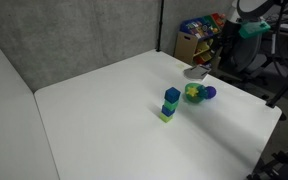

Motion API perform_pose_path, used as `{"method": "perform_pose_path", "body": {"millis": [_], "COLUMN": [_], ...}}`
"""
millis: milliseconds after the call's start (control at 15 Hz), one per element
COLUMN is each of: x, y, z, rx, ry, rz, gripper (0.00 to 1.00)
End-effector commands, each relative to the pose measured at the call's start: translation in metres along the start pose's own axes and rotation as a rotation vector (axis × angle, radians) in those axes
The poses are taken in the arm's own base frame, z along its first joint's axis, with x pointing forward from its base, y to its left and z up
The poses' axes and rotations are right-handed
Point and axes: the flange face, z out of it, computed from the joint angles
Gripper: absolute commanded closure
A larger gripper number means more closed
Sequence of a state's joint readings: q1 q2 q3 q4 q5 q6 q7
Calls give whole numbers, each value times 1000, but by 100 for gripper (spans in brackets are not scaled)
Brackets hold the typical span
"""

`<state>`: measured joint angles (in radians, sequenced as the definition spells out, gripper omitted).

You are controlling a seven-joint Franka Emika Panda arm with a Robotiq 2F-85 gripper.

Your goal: Put the blue object inside the bowl

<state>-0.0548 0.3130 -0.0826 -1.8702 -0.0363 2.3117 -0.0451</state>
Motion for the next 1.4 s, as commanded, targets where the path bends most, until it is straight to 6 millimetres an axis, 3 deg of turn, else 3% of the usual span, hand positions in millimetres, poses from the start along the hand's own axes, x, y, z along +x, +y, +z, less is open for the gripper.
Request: {"method": "perform_pose_path", "body": {"millis": [0, 867, 1067, 1133, 1333], "x": [-29, -127, -139, -131, -134], "y": [5, 9, 12, 10, 11], "z": [-44, -214, -225, -222, -225], "rx": [70, 101, 65, 90, 77], "ry": [-22, -144, -158, -146, -149], "rz": [-24, -37, -57, -46, -49], "gripper": [0, 0, 0, 0, 0]}}
